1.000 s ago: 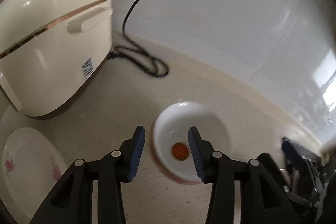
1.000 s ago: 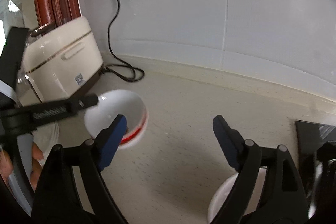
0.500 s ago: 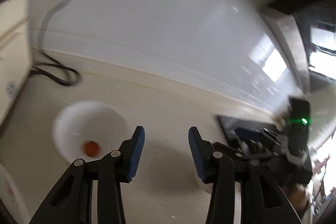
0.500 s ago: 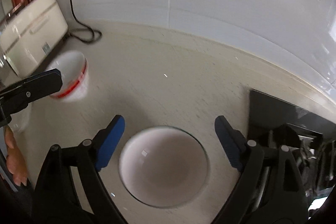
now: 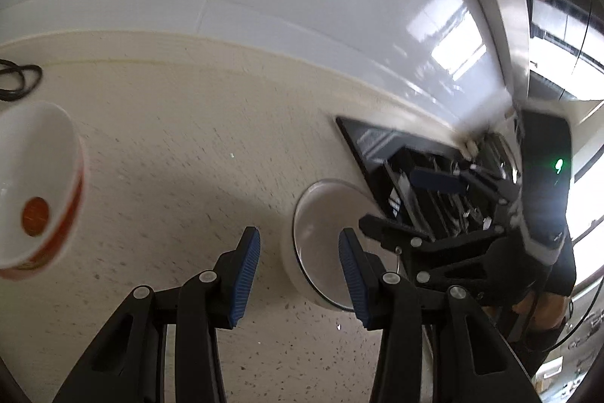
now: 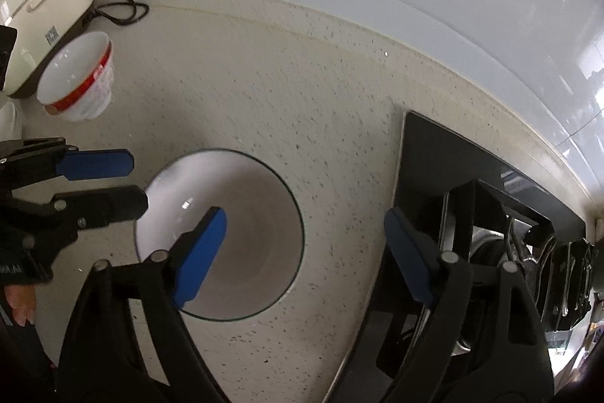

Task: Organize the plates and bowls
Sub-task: 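Move both grippers to the second plain white bowl and grasp its rim, then carry the white bowl with both grippers toward the nested bowls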

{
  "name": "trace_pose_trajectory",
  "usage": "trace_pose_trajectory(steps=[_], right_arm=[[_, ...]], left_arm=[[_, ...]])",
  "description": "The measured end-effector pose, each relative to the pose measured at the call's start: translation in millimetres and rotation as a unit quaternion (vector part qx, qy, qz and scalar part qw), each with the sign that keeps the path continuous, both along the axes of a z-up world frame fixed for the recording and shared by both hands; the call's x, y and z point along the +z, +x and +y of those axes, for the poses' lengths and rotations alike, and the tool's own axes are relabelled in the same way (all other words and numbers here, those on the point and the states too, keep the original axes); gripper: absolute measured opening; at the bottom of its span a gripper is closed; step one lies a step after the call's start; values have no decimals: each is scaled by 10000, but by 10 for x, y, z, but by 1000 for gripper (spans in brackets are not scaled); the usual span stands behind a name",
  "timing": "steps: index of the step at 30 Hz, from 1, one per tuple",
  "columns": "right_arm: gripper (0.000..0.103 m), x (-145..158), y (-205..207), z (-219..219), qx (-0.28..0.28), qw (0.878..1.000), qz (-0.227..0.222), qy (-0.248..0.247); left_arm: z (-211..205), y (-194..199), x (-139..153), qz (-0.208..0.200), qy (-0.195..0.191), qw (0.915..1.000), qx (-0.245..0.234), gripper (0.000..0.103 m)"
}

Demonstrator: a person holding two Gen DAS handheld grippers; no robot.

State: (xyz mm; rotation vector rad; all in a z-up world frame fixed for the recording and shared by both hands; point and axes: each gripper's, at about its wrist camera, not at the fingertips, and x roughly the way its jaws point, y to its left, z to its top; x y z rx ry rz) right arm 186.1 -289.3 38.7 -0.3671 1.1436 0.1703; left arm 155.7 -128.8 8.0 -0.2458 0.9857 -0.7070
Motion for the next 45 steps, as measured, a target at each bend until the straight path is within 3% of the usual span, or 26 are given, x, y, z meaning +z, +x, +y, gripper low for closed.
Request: trace_pose_trajectory(steps=[6, 8, 10, 12, 24, 45], right_arm=[[59, -179, 55, -32, -44, 9991, 390, -131], [51, -191, 55, -36, -25, 9989, 461, -61], [31, -226, 47, -21, 27, 9985, 555, -21], [21, -255, 51, 2, 85, 9979, 647, 43], [21, -276, -6, 180, 294, 9984, 476, -7], [21, -299, 113, 457, 297, 9975, 147, 619]], left_arm=[[-138, -19, -126, 114, 181, 9997, -153, 44], [-187, -16, -178, 219, 225, 9992, -229, 37], [-203, -11, -218, 329, 290, 9986, -288, 31], [-200, -26, -237, 334, 411, 9981, -307, 28], [-159, 1, -235, 279, 465, 9985, -88, 24], [126, 167, -235, 53, 608, 9940, 909, 19]])
